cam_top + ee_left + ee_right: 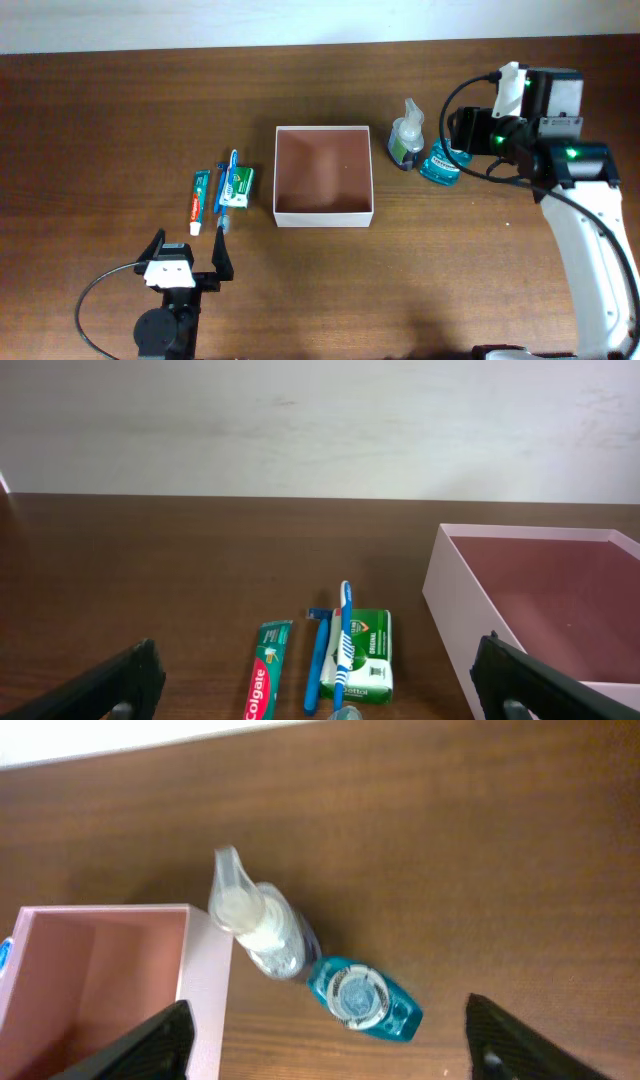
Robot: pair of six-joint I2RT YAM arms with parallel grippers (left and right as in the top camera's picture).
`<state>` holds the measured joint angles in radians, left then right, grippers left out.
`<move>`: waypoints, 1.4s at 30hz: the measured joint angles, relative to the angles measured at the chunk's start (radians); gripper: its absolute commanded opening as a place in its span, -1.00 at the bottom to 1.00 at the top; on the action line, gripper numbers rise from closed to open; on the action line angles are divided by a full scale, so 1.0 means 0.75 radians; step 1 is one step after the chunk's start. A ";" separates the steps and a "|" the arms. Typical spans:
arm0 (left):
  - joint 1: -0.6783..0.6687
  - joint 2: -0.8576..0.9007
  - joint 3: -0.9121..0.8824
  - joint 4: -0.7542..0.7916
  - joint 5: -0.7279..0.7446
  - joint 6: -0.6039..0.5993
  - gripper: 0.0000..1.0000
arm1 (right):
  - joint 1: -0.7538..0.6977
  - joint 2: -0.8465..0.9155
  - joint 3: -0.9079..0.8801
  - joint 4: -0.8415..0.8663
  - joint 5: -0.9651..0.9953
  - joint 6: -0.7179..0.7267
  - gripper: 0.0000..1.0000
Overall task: Pack container
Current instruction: 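Move right gripper over the blue Listerine bottle and lower onto its cap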
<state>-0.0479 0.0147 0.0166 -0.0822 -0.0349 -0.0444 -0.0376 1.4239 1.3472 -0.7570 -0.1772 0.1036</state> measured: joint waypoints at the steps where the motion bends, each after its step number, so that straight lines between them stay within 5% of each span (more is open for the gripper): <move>1: 0.000 0.000 0.000 0.000 0.001 0.000 0.99 | 0.000 0.018 0.002 -0.009 -0.001 0.012 0.46; 24: 0.000 0.000 0.000 0.000 0.001 0.000 0.99 | 0.006 0.175 0.004 -0.136 0.139 0.096 0.27; 42: 0.000 0.000 0.000 0.000 0.000 0.000 0.99 | 0.256 0.300 0.005 -0.022 0.562 0.108 0.29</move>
<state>-0.0479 0.0147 0.0166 -0.0822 -0.0349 -0.0444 0.1543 1.6489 1.3510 -0.7738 0.2440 0.1848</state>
